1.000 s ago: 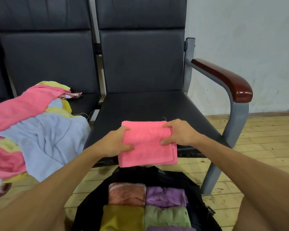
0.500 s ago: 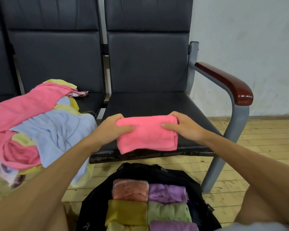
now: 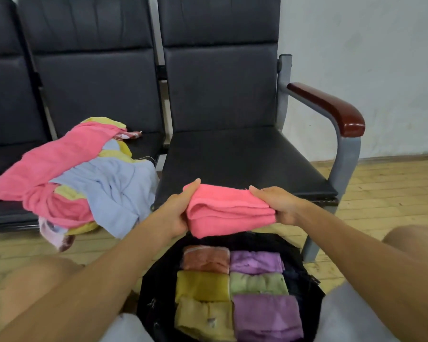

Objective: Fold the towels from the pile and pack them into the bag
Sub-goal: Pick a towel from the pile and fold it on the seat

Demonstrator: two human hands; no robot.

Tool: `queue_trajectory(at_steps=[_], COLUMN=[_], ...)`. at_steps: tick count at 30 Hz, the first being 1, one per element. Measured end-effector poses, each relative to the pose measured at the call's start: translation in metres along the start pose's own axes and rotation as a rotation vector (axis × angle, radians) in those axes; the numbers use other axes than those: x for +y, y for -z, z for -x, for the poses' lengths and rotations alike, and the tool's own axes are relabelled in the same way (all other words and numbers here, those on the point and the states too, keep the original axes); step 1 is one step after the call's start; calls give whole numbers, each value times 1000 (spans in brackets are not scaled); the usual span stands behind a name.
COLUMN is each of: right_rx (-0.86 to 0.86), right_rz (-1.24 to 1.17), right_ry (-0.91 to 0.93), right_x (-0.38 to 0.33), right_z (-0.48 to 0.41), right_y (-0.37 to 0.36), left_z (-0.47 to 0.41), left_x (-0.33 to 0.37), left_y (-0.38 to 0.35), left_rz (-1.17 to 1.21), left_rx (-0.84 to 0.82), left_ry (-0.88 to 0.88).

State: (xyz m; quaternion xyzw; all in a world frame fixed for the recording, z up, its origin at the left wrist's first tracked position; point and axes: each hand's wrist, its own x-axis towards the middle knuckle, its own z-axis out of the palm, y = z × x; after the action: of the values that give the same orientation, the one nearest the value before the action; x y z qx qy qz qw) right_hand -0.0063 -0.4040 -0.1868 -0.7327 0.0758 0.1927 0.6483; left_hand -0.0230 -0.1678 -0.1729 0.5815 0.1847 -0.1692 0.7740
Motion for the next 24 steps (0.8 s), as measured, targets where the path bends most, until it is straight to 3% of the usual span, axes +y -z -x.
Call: queue_trajectory(at_steps=[4,8,15,24], right_rx=[-80,-178,-8,144], right_rz=[-124,-183,-192,29], right_ry=[-140,-211,-355,-336], right_x=[24,46,93,171], right_z=[14,18,-21,-82], right_y=[2,1,-1,-18], left_z=[6,-5,-47,-141], left_x=[-29,-62,-97,-169], left_y=[-1,3,12,59], left_rz=[-1,-182,-339,-651], left_rx=[-126,-125,-18,20], left_ry=[184,270,174,194])
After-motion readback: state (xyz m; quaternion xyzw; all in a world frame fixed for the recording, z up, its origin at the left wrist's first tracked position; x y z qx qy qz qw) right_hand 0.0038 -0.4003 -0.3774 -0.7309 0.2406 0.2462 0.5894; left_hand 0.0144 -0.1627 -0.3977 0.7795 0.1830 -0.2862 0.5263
